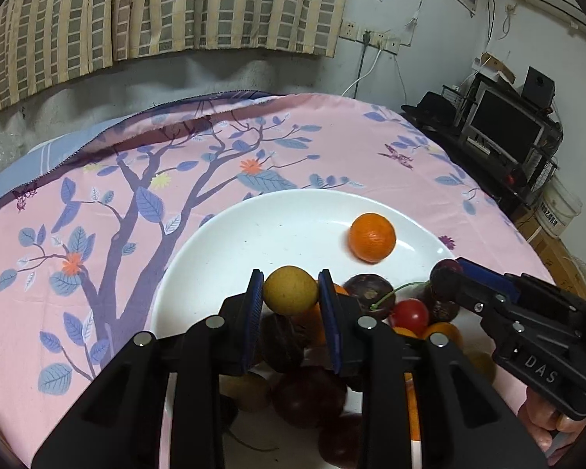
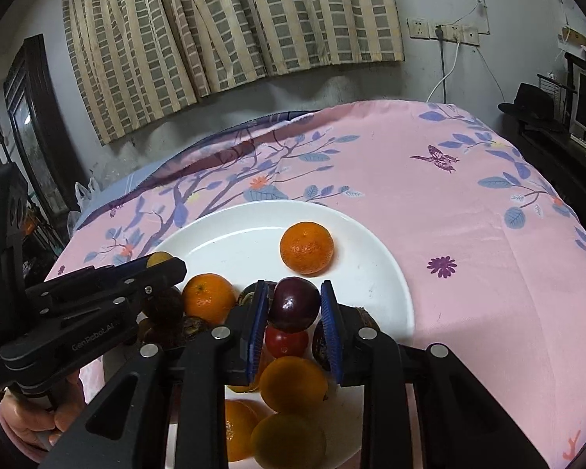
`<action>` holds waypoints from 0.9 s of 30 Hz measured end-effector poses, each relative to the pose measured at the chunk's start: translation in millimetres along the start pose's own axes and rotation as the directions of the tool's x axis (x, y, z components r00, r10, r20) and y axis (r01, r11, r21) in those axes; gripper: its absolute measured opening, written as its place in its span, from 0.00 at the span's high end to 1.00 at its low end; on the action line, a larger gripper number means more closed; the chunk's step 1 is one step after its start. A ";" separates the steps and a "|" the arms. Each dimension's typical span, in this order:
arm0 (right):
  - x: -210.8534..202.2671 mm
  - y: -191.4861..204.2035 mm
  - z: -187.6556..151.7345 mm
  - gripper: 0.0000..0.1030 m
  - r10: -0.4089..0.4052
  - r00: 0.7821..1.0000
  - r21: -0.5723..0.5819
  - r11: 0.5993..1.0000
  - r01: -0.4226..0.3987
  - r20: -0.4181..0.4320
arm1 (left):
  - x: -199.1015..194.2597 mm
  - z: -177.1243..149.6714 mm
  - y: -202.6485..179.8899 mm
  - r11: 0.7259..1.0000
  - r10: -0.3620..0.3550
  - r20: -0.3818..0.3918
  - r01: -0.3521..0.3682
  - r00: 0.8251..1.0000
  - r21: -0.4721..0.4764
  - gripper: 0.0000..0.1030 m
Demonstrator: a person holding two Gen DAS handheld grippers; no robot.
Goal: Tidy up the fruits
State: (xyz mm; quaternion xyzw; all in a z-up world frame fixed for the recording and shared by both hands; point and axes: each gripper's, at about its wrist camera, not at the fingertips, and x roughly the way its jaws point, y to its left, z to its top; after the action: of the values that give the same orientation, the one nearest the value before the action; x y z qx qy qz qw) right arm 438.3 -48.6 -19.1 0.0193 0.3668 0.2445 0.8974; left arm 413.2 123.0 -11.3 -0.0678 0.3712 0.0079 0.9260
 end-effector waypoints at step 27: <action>-144.6 33.5 -143.4 0.04 -0.046 0.997 -0.055 0.997 0.049 0.061 | -152.4 -143.9 -10.8 0.992 0.121 -0.010 -0.120 0.993 0.024 0.05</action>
State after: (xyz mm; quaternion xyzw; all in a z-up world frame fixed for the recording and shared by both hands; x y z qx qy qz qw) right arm 239.9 -105.4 -22.8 -0.0075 0.3333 0.2328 0.9136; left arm 204.7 98.8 -7.9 -0.0346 0.3801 0.0591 0.9224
